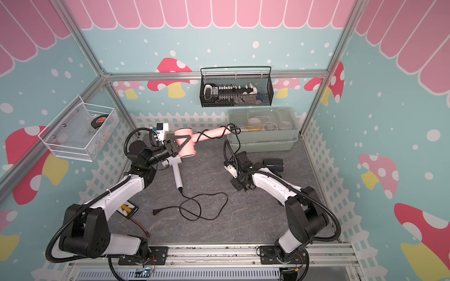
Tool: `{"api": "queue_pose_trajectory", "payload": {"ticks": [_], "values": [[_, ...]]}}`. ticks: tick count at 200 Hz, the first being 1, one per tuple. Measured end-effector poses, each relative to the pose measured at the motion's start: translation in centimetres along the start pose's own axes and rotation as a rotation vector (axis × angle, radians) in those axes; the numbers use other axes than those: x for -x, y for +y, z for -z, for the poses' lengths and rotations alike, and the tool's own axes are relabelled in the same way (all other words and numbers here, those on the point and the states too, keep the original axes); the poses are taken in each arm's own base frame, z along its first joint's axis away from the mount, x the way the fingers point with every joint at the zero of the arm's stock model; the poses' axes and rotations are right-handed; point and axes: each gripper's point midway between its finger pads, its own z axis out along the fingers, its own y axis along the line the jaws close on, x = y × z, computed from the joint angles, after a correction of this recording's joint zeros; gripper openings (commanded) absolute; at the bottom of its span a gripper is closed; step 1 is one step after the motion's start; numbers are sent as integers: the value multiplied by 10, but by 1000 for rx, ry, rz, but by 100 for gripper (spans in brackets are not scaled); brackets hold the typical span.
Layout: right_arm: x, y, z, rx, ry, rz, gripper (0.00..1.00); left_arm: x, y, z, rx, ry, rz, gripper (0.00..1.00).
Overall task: Wrap the cord around the hair dryer
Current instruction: Wrap the power cord around the hair dryer.
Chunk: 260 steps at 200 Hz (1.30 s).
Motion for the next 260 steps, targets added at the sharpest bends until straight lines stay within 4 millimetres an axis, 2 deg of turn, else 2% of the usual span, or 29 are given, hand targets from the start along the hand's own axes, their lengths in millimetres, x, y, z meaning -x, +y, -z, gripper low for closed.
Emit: {"api": "queue_pose_trajectory", "payload": {"ticks": [21, 38, 59, 81, 94, 113, 127, 141, 165, 176, 186, 204, 227, 243, 260], "values": [[4, -33, 5, -50, -26, -50, 0, -9, -4, 8, 9, 8, 1, 0], [13, -45, 12, -75, -45, -47, 0, -10, -6, 17, 41, 0, -16, 0], [21, -42, 19, -67, -61, -24, 0, 3, -6, 27, 75, -42, -46, 0], [13, -36, 27, -67, -41, -13, 0, 18, -1, 32, 126, -81, -70, 0], [8, -35, 43, -85, -44, -11, 0, 26, 3, 33, 168, -98, -89, 0], [11, -32, 76, -108, -89, 9, 0, 37, 9, 36, 221, -133, -114, 0], [20, -22, 102, -107, -115, 62, 0, 47, 19, 42, 271, -173, -123, 0], [35, 2, 119, -82, -128, 159, 0, 55, 34, 47, 334, -206, -121, 0], [47, 49, 129, -27, -76, 336, 0, 58, 63, 51, 438, -214, -104, 0], [49, 59, 132, -27, -45, 392, 0, 56, 72, 52, 478, -199, -99, 0], [53, 60, 138, -44, -29, 425, 0, 53, 79, 53, 512, -184, -97, 0], [78, 48, 166, -112, -68, 456, 0, 44, 86, 52, 562, -143, -104, 0], [130, 29, 225, -232, -224, 482, 0, 24, 91, 46, 596, -70, -114, 0], [164, 23, 265, -291, -342, 508, 0, 7, 95, 42, 619, -15, -111, 0], [183, 22, 289, -314, -416, 540, 0, -7, 97, 38, 633, 30, -111, 0]]}}
